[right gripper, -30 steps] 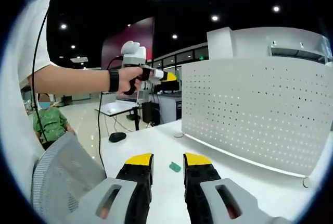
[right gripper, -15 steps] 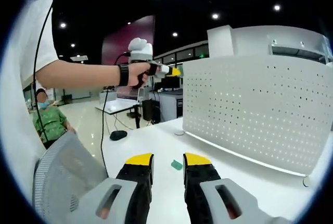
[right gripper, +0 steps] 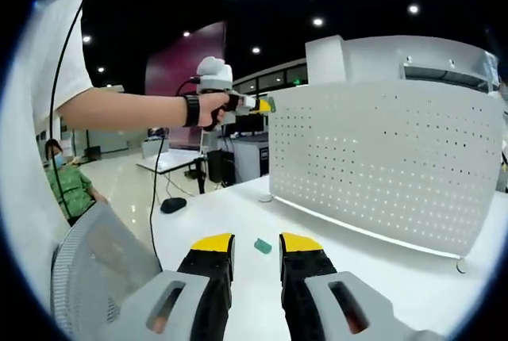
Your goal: Insert the hook assembly into the mounting plate slot until the hook locks in place.
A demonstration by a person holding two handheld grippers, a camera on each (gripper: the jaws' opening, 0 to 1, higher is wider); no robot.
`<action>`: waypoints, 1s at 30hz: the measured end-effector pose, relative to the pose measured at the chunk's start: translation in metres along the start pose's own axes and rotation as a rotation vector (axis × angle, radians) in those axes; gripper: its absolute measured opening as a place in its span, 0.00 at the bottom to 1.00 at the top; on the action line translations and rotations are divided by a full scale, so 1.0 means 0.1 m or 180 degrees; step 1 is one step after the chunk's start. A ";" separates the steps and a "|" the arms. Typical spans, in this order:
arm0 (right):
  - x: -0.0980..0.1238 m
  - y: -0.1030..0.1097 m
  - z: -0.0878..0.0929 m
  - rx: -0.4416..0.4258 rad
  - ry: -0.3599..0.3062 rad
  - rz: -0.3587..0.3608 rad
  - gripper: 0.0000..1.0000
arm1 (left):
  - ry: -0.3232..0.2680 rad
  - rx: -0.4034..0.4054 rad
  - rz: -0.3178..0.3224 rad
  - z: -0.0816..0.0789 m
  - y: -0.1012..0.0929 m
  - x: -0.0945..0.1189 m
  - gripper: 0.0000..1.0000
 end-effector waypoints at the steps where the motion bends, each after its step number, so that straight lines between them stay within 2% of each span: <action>1: 0.01 0.00 0.00 -0.0002 -0.0001 0.0009 0.22 | -0.0012 -0.0005 0.0000 -0.01 0.00 -0.02 0.02; 30: 0.02 -0.02 0.07 -0.0095 0.0057 0.0192 0.22 | -0.0070 -0.0029 -0.0065 -0.18 0.15 -0.50 0.02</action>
Point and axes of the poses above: the point that each gripper's makers call its tool centre point, and the gripper's own axes: x roughly backward along the fingers, y roughly to its left, z roughly out of its underside, the point moved 9 cm from there along x, roughly backward along the fingers, and after that the axes turned 12 degrees about x, right-handed, at the moved point
